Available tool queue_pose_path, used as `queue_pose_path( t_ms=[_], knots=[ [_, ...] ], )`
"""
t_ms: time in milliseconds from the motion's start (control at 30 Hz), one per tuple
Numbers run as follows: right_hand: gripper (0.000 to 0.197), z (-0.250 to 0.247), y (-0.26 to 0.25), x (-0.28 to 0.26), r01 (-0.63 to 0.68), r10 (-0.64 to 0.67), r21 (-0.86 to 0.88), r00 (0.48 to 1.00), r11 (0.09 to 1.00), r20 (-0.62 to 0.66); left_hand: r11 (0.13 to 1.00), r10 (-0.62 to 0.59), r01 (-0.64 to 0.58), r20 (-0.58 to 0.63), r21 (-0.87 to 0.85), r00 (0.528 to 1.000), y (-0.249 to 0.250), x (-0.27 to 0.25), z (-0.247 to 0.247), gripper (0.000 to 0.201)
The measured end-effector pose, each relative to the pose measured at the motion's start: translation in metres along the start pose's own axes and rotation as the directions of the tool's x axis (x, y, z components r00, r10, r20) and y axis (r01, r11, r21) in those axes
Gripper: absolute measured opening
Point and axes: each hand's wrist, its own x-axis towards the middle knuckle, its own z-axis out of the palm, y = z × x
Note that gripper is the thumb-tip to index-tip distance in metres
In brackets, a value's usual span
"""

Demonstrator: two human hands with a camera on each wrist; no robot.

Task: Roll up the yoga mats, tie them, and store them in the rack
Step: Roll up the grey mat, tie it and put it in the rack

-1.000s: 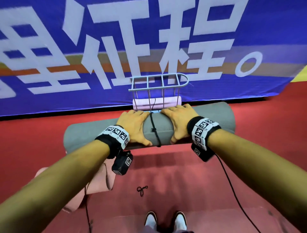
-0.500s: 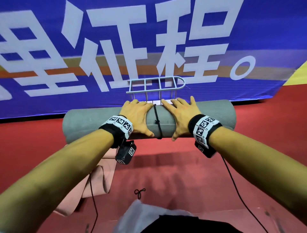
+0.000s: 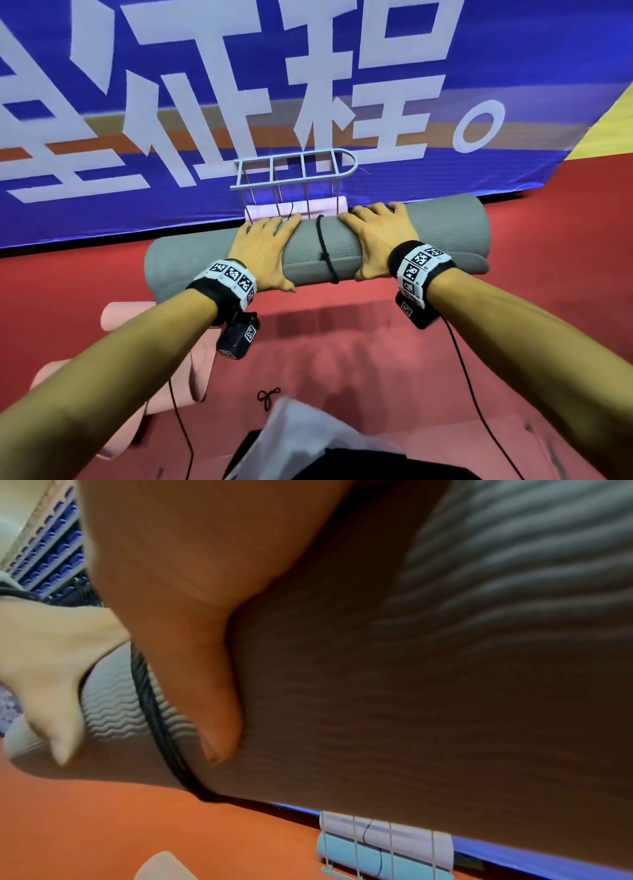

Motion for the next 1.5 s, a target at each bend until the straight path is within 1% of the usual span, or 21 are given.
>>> queue_pose_path(
  t_ms=[100, 200, 333, 433, 567, 733, 833, 967, 1100, 1200, 1300, 1400, 1500],
  knots=[
    [0.122, 0.02, 0.021, 0.004, -0.022, 0.02, 0.032, 0.999, 0.999, 0.049, 1.0, 0.003, -0.003, 0.021, -0.013, 1.0, 0.015, 0.023, 0.004, 0.14],
    [0.125, 0.034, 0.046, 0.015, -0.032, 0.027, 0.056, 0.997, 0.998, 0.076, 1.0, 0.018, -0.017, 0.054, -0.012, 0.998, 0.025, 0.054, 0.009, 0.138],
    [0.127, 0.059, 0.091, 0.052, -0.015, 0.009, 0.051, 0.993, 0.999, 0.119, 0.999, 0.04, -0.037, 0.096, -0.033, 0.995, 0.031, 0.116, 0.025, 0.137],
    [0.124, 0.088, 0.132, 0.095, -0.006, -0.001, 0.05, 0.988, 0.999, 0.152, 0.997, 0.058, -0.05, 0.149, -0.058, 0.987, 0.033, 0.178, 0.048, 0.138],
    [0.122, 0.124, 0.193, 0.164, -0.016, -0.001, 0.072, 0.973, 0.997, 0.229, 0.993, 0.075, -0.054, 0.193, -0.109, 0.978, 0.034, 0.277, 0.072, 0.135],
    [0.126, 0.146, 0.266, 0.247, -0.035, -0.003, 0.112, 0.947, 0.993, 0.32, 0.988, 0.088, -0.053, 0.248, -0.144, 0.965, 0.029, 0.389, 0.084, 0.136],
    [0.125, 0.16, 0.31, 0.284, -0.047, 0.002, 0.121, 0.937, 0.992, 0.348, 0.984, 0.09, -0.044, 0.269, -0.174, 0.959, 0.035, 0.447, 0.088, 0.136],
    [0.125, 0.19, 0.372, 0.324, -0.046, -0.014, 0.138, 0.916, 0.989, 0.402, 0.978, 0.084, -0.012, 0.34, -0.21, 0.937, 0.056, 0.519, 0.099, 0.137],
    [0.125, 0.223, 0.432, 0.36, -0.01, -0.06, 0.154, 0.896, 0.988, 0.44, 0.97, 0.069, 0.027, 0.384, -0.24, 0.921, 0.081, 0.583, 0.117, 0.136],
    [0.126, 0.251, 0.478, 0.385, 0.021, -0.101, 0.172, 0.877, 0.985, 0.471, 0.962, 0.038, 0.08, 0.415, -0.262, 0.909, 0.105, 0.629, 0.132, 0.135],
    [0.126, 0.285, 0.531, 0.414, 0.054, -0.135, 0.174, 0.858, 0.983, 0.496, 0.94, -0.003, 0.152, 0.437, -0.305, 0.899, 0.136, 0.681, 0.157, 0.137],
    [0.125, 0.315, 0.576, 0.433, 0.07, -0.135, 0.143, 0.842, 0.987, 0.521, 0.914, -0.004, 0.186, 0.452, -0.359, 0.892, 0.167, 0.727, 0.185, 0.136],
    [0.123, 0.353, 0.615, 0.445, 0.051, -0.097, 0.099, 0.835, 0.994, 0.541, 0.914, 0.03, 0.156, 0.444, -0.376, 0.896, 0.195, 0.777, 0.22, 0.137]
  ],
)
